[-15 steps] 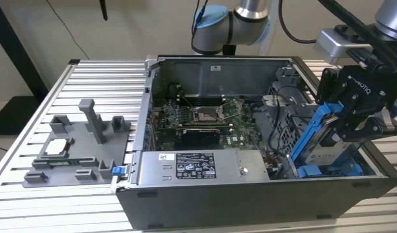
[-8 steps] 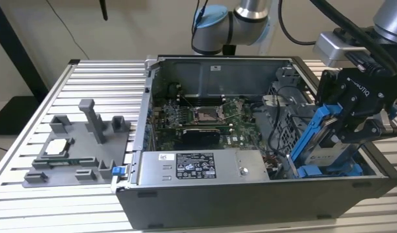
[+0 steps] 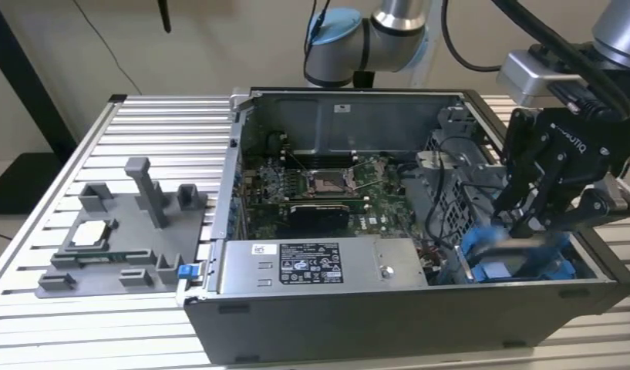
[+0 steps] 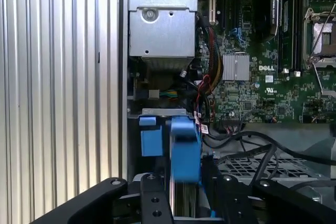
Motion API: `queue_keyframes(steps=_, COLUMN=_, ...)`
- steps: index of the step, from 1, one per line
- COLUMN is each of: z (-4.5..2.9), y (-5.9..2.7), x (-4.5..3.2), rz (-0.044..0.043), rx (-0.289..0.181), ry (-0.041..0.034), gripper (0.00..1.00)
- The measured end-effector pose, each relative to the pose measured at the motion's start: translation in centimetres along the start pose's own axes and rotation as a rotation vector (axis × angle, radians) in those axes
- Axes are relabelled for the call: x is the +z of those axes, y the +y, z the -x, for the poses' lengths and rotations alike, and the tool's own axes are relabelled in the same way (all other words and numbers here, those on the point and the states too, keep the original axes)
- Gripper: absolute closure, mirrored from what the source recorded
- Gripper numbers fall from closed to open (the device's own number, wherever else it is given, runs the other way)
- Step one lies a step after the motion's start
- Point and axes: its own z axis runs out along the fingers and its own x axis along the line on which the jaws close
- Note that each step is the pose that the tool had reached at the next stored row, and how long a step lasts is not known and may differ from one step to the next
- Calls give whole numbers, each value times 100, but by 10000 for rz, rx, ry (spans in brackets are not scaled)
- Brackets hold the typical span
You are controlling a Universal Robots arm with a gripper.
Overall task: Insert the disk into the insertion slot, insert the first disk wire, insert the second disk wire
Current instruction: 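Insert the disk into the insertion slot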
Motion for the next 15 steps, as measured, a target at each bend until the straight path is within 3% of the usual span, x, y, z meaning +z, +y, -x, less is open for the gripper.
queue_keyframes(steps=4, z=1, y=1, x=-28, rz=0, rx=1, ry=-2, gripper=0)
queue_keyframes(steps=12, z=7, y=24, x=-220, rz=0, rx=0, ry=-17, gripper=0)
queue_keyframes(steps=13, z=11, y=30, x=-223, rz=0, rx=-2, ry=-45, gripper=0)
queue_keyframes(steps=14, z=14, y=32, x=-222, rz=0, rx=-7, ry=-137, gripper=0)
queue_keyframes(steps=15, z=16, y=32, x=-221, rz=-10, rx=-16, ry=-291, gripper=0)
